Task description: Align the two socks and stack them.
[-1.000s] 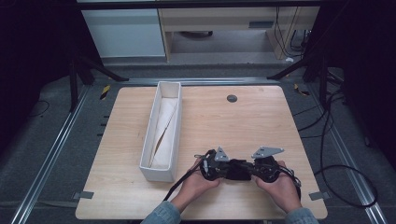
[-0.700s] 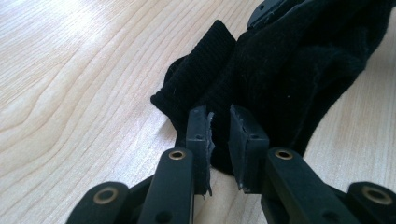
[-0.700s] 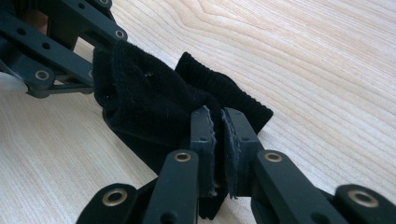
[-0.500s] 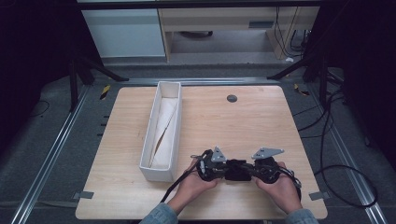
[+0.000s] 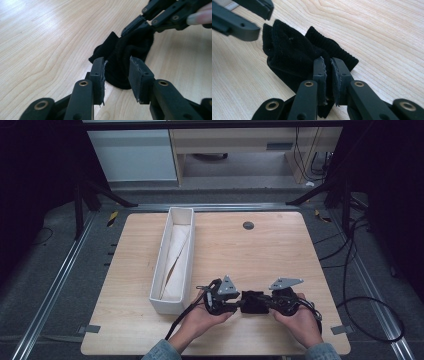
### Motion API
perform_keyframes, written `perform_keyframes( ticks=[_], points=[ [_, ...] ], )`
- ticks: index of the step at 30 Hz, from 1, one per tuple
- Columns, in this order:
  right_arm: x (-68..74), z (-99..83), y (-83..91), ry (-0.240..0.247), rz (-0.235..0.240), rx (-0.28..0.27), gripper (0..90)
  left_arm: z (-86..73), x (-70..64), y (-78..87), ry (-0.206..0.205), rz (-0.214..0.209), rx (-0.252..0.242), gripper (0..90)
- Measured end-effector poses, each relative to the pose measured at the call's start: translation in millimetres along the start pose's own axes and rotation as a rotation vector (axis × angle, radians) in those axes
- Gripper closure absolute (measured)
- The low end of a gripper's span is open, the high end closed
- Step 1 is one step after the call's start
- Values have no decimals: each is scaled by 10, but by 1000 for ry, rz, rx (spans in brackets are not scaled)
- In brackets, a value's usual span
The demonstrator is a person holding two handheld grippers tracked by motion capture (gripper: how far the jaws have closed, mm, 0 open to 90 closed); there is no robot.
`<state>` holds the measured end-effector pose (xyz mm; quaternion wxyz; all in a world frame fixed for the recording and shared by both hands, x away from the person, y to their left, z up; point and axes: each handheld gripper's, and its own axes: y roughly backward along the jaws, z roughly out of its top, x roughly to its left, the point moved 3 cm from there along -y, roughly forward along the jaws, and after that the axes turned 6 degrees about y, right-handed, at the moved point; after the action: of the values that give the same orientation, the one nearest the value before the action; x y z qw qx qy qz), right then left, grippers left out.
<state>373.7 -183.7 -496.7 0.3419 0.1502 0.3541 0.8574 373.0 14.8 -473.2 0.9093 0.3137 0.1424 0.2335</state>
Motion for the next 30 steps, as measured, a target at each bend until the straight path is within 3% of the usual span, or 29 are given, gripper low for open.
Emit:
perform_keyframes(
  ticks=[8,13,16,17,20,22,26,30],
  points=[
    [5,4,-4,11,-2,4,820,81,23,-105,11,-25,6,620],
    [6,9,-5,16,2,9,816,126,29,-213,3,-51,45,621],
    [5,9,-5,19,-1,13,809,141,33,-240,8,-64,47,692],
    [5,9,-5,19,-1,13,809,145,33,-242,8,-64,48,692],
    [13,12,-2,24,-5,16,790,151,33,-247,20,-65,45,803],
    [15,13,1,25,-8,16,776,151,44,-255,23,-50,48,821],
    [11,12,42,28,-33,6,664,144,79,-274,32,-25,51,844],
    [-8,-25,106,19,-42,2,635,136,119,-296,44,-5,57,844]
  ],
)
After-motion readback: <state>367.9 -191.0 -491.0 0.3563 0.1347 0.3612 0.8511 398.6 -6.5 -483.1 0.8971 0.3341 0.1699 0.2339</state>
